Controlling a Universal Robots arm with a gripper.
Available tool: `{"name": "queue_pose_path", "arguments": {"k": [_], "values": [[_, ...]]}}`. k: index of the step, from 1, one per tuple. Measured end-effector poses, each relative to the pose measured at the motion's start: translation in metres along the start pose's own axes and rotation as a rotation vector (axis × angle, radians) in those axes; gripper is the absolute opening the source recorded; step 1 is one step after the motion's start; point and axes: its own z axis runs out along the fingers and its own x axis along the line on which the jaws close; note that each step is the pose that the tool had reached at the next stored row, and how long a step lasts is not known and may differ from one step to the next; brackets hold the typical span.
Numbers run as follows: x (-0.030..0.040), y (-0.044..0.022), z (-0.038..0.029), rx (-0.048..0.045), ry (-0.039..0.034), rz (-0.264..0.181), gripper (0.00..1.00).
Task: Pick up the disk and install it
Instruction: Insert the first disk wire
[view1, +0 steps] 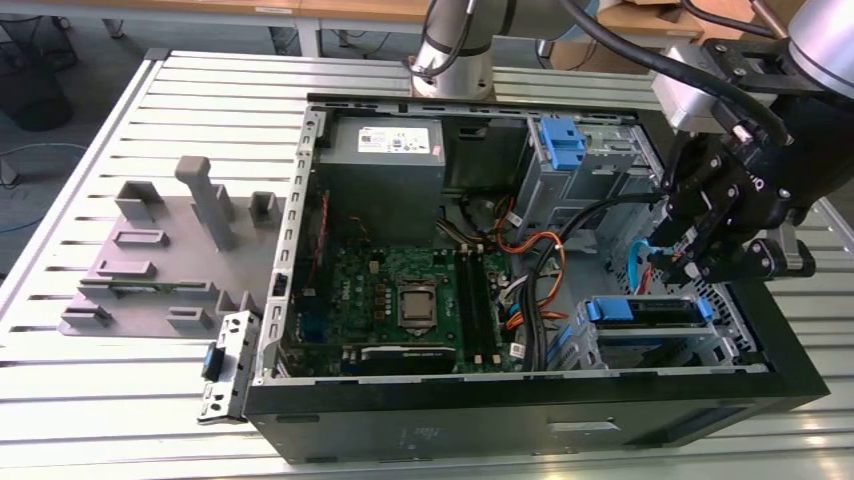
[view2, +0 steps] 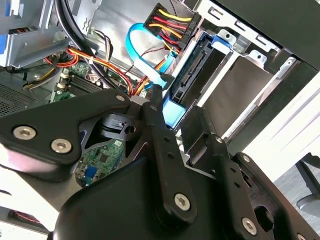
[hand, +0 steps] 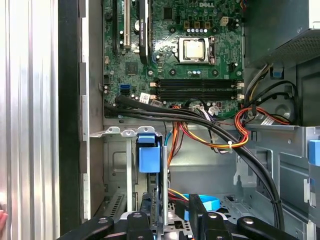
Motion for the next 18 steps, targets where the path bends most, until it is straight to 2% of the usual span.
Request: {"name": "queue_pose_path", "arguments": {"k": [9,18], "values": [[-0.0049,-0.0003,0.0017,0.0032,-0.0002,0.0,0.42],[-0.0061,-0.0057,0.0057,0.0033,-0.0001,0.0,0.42]]}}
